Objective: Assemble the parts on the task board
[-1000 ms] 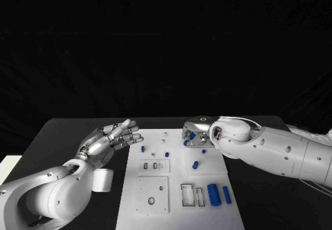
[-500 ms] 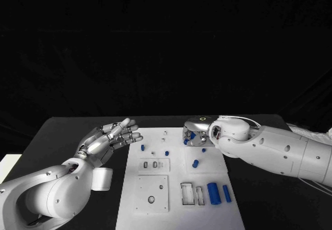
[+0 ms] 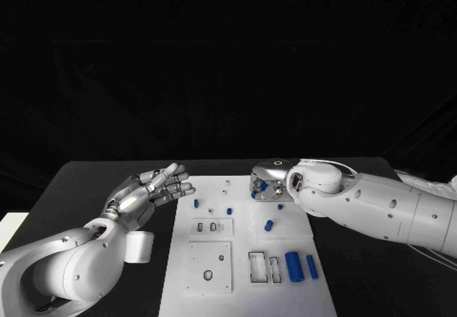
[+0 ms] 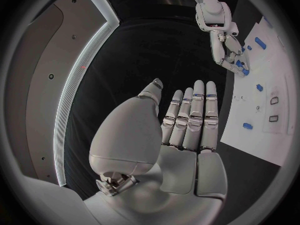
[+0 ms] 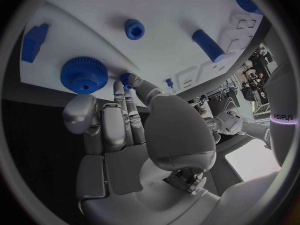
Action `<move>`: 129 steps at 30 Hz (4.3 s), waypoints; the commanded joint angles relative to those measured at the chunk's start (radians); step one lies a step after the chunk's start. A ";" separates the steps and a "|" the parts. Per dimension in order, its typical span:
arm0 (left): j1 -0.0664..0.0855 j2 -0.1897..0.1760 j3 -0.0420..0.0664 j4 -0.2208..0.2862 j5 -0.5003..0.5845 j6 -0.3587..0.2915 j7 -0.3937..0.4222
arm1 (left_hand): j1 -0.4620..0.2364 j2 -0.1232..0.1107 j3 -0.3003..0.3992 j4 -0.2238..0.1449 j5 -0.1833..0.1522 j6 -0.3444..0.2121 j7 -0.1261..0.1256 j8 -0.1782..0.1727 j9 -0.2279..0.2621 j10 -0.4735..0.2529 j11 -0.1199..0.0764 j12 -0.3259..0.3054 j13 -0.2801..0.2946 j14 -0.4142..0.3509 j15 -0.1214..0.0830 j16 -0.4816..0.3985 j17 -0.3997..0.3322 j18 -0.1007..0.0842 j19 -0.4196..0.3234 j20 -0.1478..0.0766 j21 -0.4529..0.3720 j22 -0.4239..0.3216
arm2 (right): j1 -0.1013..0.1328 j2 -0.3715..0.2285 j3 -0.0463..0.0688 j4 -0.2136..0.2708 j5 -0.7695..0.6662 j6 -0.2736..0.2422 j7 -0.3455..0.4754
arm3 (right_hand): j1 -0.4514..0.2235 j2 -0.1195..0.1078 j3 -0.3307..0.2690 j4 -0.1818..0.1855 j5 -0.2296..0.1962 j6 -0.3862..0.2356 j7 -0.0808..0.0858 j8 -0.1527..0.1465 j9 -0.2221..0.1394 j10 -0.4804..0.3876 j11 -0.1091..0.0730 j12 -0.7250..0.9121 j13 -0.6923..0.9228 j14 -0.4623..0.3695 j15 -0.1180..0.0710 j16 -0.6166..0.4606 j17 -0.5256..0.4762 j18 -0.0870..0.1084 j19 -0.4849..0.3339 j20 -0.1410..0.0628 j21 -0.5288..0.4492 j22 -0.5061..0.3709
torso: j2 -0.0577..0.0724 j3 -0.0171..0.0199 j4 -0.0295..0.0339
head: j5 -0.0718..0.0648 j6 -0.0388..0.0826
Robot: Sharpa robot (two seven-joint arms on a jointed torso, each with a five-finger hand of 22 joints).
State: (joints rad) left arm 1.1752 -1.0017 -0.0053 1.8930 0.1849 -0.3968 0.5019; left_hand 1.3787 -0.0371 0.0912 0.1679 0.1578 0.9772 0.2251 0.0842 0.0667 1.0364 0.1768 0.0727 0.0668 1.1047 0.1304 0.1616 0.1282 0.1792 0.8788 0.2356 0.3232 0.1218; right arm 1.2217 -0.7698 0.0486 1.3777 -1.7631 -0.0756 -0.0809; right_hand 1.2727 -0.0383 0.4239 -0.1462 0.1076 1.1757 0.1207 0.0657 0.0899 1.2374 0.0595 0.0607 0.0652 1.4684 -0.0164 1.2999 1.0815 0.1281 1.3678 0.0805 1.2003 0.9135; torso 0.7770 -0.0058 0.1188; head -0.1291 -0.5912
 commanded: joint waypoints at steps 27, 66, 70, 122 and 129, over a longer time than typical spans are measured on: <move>0.008 0.008 0.001 0.003 0.002 0.020 -0.003 | 0.004 0.009 -0.001 -0.005 -0.002 -0.002 0.009 -0.009 -0.002 -0.007 0.004 -0.009 -0.002 -0.008 0.002 -0.009 -0.002 0.003 -0.004 0.006 -0.009 -0.004 | 0.013 0.155 0.020 -0.096 -0.033 -0.181 -0.055 | -0.005 -0.009 0.015 0.016 -0.001 0.010 0.000 0.005 0.005 0.008 0.000 0.001 0.001 0.030 -0.009 0.008 0.000 -0.013 0.002 -0.007 0.017 0.016 | 0.006 -0.0106 0.0244 | -0.001 0.011; 0.010 0.008 0.001 0.001 0.002 0.021 -0.006 | 0.004 0.009 -0.002 -0.006 -0.002 -0.003 0.010 -0.010 -0.002 -0.009 0.004 -0.010 -0.002 -0.010 0.002 -0.011 -0.002 0.003 -0.005 0.007 -0.010 -0.005 | 0.010 0.200 0.017 -0.161 -0.096 -0.088 -0.113 | -0.010 -0.023 0.019 0.024 0.001 0.009 0.002 0.003 0.006 0.007 0.001 0.001 0.001 0.028 -0.008 0.006 -0.005 -0.013 -0.001 -0.007 0.019 0.018 | 0.013 -0.0148 0.0334 | -0.006 0.009; 0.010 0.007 0.001 0.001 0.002 0.021 -0.007 | 0.004 0.009 -0.002 -0.006 -0.002 -0.003 0.010 -0.010 -0.002 -0.009 0.004 -0.010 -0.002 -0.010 0.002 -0.011 -0.002 0.003 -0.005 0.007 -0.010 -0.005 | 0.007 0.210 0.016 -0.169 -0.100 -0.091 -0.112 | -0.011 -0.025 0.019 0.025 0.001 0.008 0.002 0.002 0.006 0.006 0.001 0.001 0.000 0.028 -0.008 0.006 -0.006 -0.013 -0.001 -0.007 0.019 0.017 | 0.014 -0.0148 0.0335 | -0.003 0.007; 0.014 -0.003 0.001 -0.013 0.003 0.029 -0.016 | 0.004 0.009 -0.004 -0.008 -0.003 -0.006 0.011 -0.014 -0.002 -0.014 0.006 -0.010 -0.002 -0.012 0.004 -0.016 -0.002 0.003 -0.008 0.008 -0.013 -0.007 | 0.004 -0.165 0.032 0.068 0.234 -0.107 -0.186 | 0.103 -0.129 -0.433 0.431 0.118 -0.216 0.013 0.044 -0.014 0.235 -0.016 1.275 1.274 0.069 -0.017 0.192 0.298 -0.065 0.091 -0.013 0.220 0.334 | 0.018 -0.0121 0.0038 | -0.012 0.023; 0.014 -0.001 0.001 -0.016 0.003 0.030 -0.016 | 0.004 0.010 -0.004 -0.009 -0.002 -0.006 0.010 -0.014 -0.002 -0.014 0.006 -0.010 -0.002 -0.012 0.004 -0.017 -0.002 0.003 -0.008 0.008 -0.013 -0.008 | -0.007 -0.131 0.032 0.041 0.207 -0.083 -0.185 | 0.117 -0.115 -0.423 0.421 0.120 -0.207 0.011 0.055 -0.012 0.260 -0.016 1.343 1.346 0.073 -0.017 0.202 0.321 -0.068 0.095 -0.013 0.230 0.350 | 0.017 -0.0132 0.0039 | -0.012 0.019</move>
State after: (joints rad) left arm 1.1875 -1.0047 -0.0051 1.8766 0.1859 -0.3911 0.4815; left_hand 1.3788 -0.0371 0.0885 0.1651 0.1578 0.9737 0.2285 0.0762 0.0662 1.0292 0.1840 0.0690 0.0661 1.1010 0.1341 0.1471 0.1276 0.1791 0.8752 0.2391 0.3156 0.1156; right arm 1.2170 -0.9044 0.0804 1.4218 -1.5347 -0.2008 -0.2560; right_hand 1.3849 -0.1548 -0.0034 0.2759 0.2245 0.9646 0.1321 0.1179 0.0760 1.4564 0.0429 1.3999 1.3082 1.4648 -0.0409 1.4972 1.3080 0.0763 1.4588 0.0639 1.4273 1.2630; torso 0.7947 -0.0185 0.1220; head -0.1413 -0.5711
